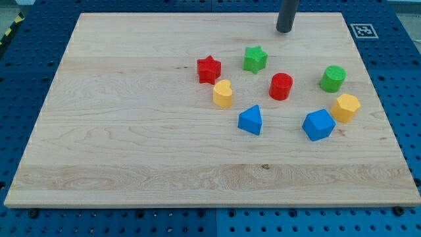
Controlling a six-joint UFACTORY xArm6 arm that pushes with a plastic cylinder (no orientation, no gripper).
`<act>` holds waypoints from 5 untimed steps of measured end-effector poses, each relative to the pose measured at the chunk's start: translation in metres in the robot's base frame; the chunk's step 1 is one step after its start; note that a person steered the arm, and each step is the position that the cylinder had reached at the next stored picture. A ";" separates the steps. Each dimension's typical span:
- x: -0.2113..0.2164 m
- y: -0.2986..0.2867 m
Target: Slide the green star vertically to the top side of the red circle
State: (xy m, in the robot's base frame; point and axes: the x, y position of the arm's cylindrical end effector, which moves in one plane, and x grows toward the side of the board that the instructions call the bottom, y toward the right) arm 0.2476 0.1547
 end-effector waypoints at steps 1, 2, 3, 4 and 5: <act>0.000 0.000; 0.000 0.000; 0.012 0.011; 0.049 0.058; 0.073 0.117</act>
State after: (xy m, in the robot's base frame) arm 0.3210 0.2716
